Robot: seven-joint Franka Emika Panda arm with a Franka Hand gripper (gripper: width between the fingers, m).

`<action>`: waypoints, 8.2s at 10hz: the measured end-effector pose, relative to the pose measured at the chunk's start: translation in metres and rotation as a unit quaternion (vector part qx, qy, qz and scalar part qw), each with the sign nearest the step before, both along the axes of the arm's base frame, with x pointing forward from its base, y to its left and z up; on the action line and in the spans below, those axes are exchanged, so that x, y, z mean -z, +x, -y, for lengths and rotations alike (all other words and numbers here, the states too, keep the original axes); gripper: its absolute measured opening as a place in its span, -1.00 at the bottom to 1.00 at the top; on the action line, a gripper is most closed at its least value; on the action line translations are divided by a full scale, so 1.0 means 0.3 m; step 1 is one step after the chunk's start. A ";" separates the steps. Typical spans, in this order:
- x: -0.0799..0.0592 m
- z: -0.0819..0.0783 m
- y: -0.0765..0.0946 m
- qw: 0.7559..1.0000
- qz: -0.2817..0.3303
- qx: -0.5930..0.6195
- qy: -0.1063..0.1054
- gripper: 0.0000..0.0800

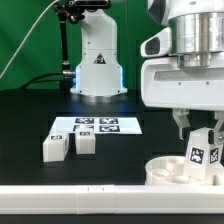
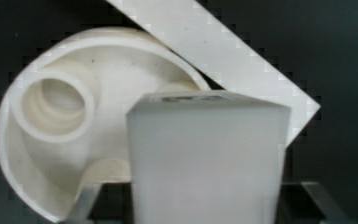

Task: Assemble stool

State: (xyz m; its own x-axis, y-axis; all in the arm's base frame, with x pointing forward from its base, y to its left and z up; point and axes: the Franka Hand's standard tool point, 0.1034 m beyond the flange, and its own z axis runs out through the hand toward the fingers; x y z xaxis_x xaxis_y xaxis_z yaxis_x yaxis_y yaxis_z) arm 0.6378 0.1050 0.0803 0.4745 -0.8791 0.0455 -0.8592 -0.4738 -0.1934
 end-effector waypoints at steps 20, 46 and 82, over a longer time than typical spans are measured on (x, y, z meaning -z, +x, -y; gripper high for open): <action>0.000 -0.061 -0.013 0.867 -0.049 0.475 0.146 0.57; -0.046 0.246 -0.142 0.977 -0.133 -0.162 0.046 0.62; 0.155 0.505 -0.457 0.730 -0.416 -0.531 0.113 0.62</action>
Offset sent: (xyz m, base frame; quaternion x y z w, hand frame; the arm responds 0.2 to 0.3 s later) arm -0.0002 0.0025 0.0071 0.0011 -0.0194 0.2358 0.9716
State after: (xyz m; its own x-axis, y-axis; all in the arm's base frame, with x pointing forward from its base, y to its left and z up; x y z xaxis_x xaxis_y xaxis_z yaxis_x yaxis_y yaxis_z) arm 0.5008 -0.0465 0.0339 0.6747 0.0640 -0.7353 0.1051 -0.9944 0.0099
